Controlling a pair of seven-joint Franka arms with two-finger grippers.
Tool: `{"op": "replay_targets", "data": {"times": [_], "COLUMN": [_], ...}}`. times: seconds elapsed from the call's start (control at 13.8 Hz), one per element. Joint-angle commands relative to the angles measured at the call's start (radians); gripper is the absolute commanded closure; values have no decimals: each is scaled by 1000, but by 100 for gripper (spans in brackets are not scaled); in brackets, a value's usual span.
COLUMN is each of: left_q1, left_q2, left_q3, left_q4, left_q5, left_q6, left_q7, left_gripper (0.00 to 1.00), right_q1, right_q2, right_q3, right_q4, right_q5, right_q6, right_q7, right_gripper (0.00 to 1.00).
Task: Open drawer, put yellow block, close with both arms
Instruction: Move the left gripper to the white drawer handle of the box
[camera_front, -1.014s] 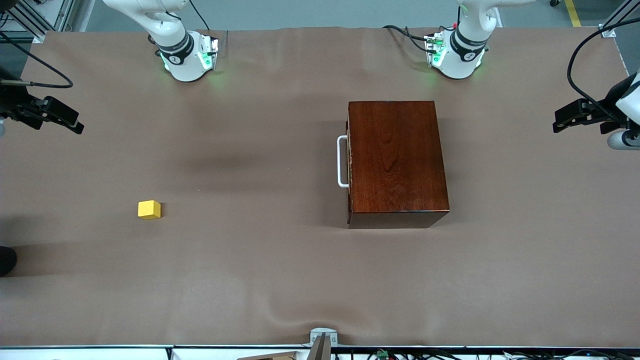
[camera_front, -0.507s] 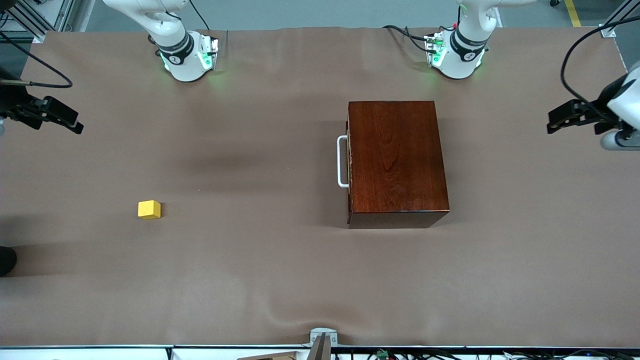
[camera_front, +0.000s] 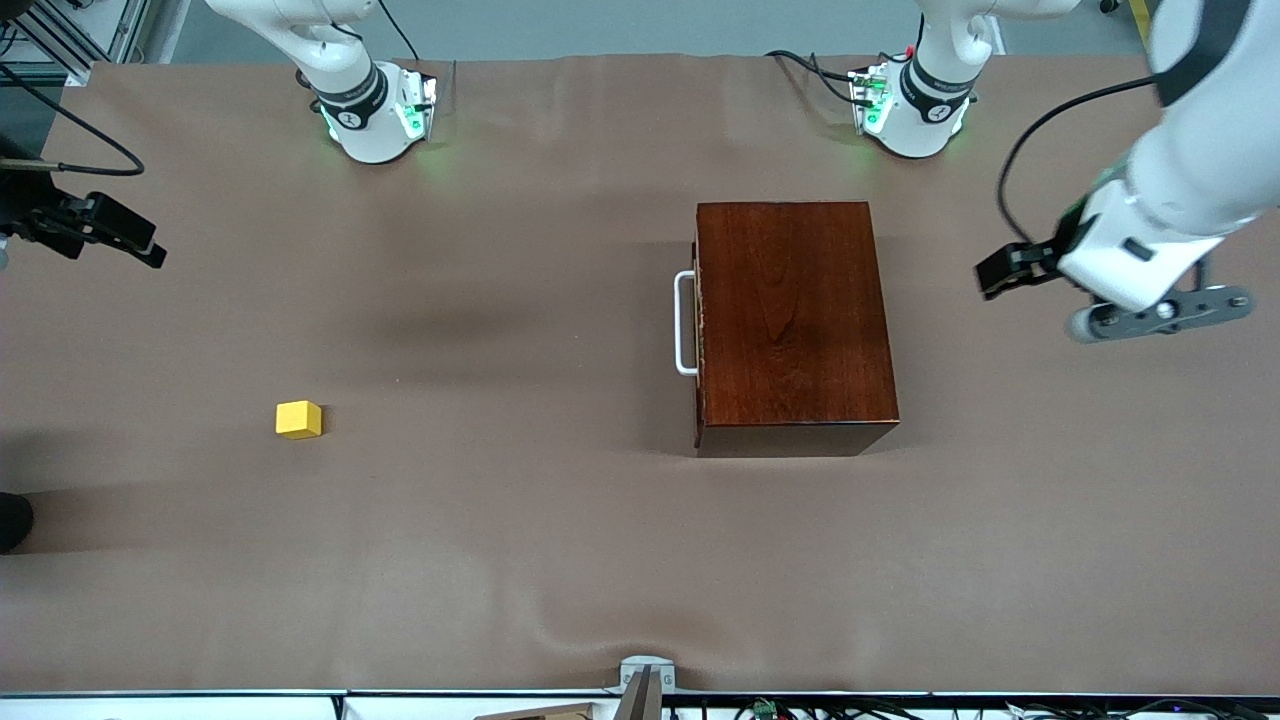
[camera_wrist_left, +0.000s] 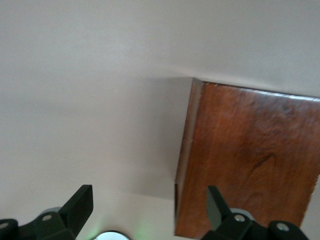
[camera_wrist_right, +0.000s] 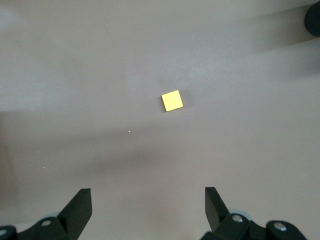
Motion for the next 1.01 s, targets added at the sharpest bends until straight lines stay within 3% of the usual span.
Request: {"op": "replay_targets", "data": {"times": [0.0,0.58,0.94], "left_q1": [-64,-351,-533], "left_q2": [48,210,371], "left_q3": [7,22,40], "left_q4": [57,89,151], "left_q5": [-15,-5,109], "left_q6": [34,245,402], "left_q7": [-115,-524,-698], "left_gripper": [0,0,0], "right_q1": [-5,-11,-10], "right_q2": [-4,-4,-4], "right_q3": [2,2,2], "right_q4": [9,11,2], "right_q5": [-14,-11,-11], "right_q6": [-3,-5,21], "right_q7": [-1,-10,-44], "right_gripper": [0,0,0]}}
